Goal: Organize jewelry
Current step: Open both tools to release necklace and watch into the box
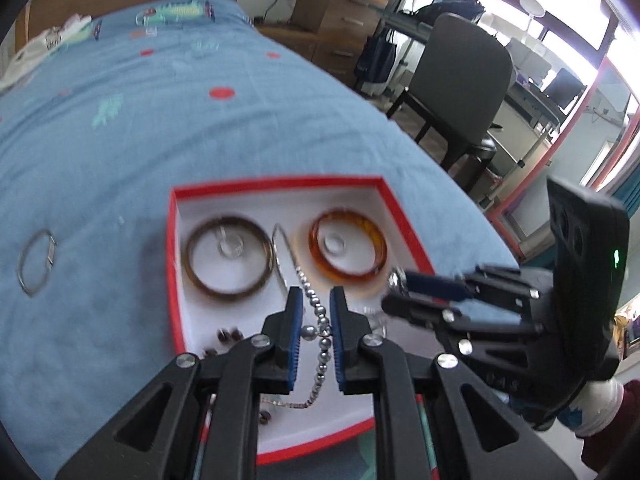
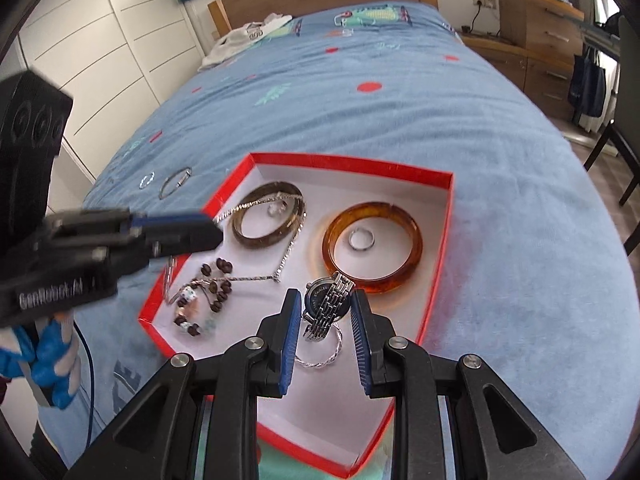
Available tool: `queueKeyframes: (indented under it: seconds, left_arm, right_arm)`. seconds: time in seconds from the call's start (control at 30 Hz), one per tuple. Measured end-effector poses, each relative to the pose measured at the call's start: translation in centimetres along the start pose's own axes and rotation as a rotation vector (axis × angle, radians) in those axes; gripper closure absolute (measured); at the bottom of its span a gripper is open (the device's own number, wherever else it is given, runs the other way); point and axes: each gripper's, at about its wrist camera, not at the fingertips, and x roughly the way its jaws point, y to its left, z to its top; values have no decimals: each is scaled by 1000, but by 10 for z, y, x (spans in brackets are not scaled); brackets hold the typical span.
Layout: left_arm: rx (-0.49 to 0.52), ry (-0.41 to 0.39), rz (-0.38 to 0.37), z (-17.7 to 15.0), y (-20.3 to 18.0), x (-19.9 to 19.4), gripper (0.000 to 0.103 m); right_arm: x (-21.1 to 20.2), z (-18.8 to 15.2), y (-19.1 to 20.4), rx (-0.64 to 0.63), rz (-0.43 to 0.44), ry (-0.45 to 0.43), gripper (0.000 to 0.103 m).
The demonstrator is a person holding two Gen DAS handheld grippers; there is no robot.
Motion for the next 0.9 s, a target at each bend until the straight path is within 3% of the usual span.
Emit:
queueKeyframes:
  seconds: [0.37,0.53,0.63,0.9]
  left_arm:
    - [0,123,-40,-35,3,27,90]
    - [-8,127,-29,-36,9,25,87]
    - [-15,119,-22,-36,14,21,75]
    - [-16,93,-11,-38,16,3,74]
  right_arm:
    - [28,-2,2,-79,-11,83,77]
    - [32,-1,6,-106,-12,102,77]
    - [30,-1,4,-101,-15,99,77]
    - [17,1,-3,-73,-29,82,76]
